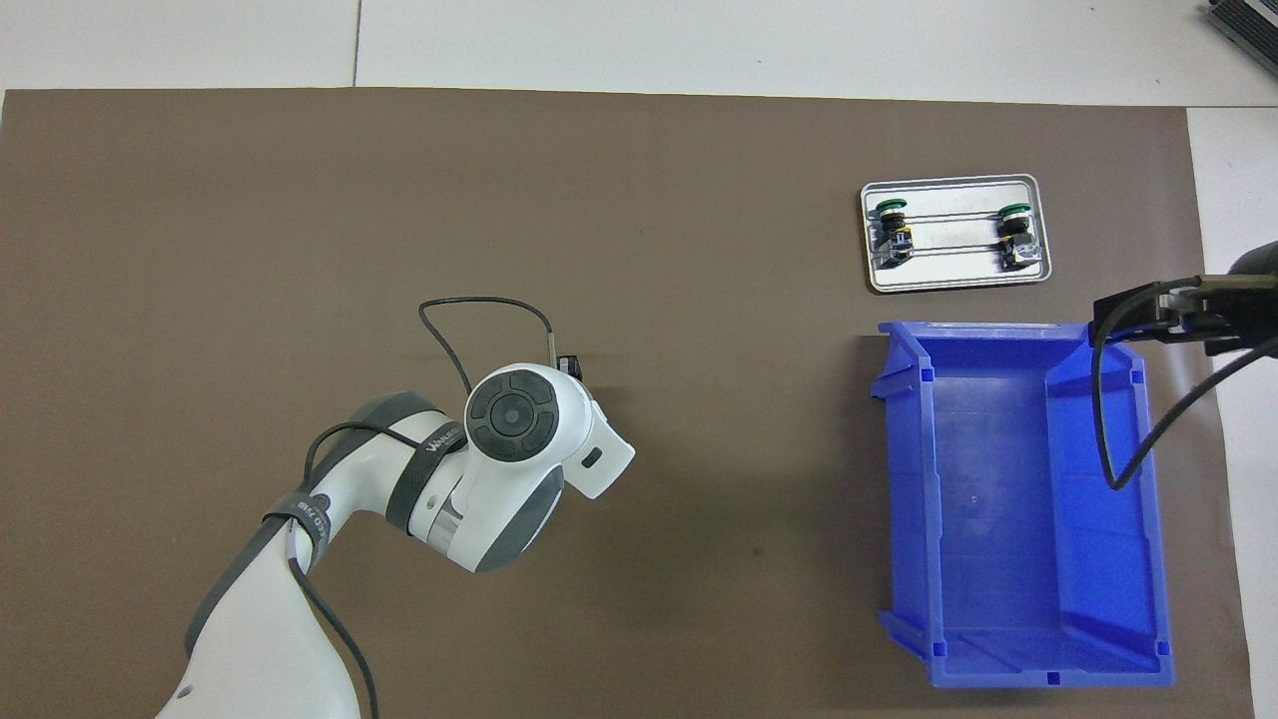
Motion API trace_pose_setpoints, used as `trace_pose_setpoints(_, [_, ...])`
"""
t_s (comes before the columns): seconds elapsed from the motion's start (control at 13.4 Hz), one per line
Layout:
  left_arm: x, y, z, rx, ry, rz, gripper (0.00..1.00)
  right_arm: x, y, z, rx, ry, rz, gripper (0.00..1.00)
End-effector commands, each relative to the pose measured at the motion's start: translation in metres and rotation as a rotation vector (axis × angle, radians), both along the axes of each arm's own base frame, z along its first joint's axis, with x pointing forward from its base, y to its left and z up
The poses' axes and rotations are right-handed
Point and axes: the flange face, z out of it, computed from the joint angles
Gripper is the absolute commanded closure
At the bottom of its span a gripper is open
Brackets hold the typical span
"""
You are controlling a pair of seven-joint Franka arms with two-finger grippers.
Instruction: Place and press button with both arms
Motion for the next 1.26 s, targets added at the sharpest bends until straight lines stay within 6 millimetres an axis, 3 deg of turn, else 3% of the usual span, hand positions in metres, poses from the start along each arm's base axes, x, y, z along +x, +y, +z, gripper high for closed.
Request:
trace_pose_setpoints(0.0, [0.001,0.01,-0.009,0.01,-0.001,-0.018,0.72,-0.008,-0.001,0.002,0.004,0.003,0.018,0.0])
trace_pose_setpoints(0.3, [0.005,0.009,-0.006,0.004,-0.011,-0.021,0.86,-0.008,-0.001,0.002,0.005,0.003,0.018,0.0])
trace_pose_setpoints(0.74, [0.051,0.04,0.033,-0.058,-0.059,0.099,0.86,-0.008,-0.001,0.002,0.005,0.003,0.018,0.0])
trace_pose_setpoints(1.19, [0.078,0.075,0.071,-0.272,-0.013,0.324,0.84,-0.008,-0.001,0.002,0.005,0.003,0.018,0.0])
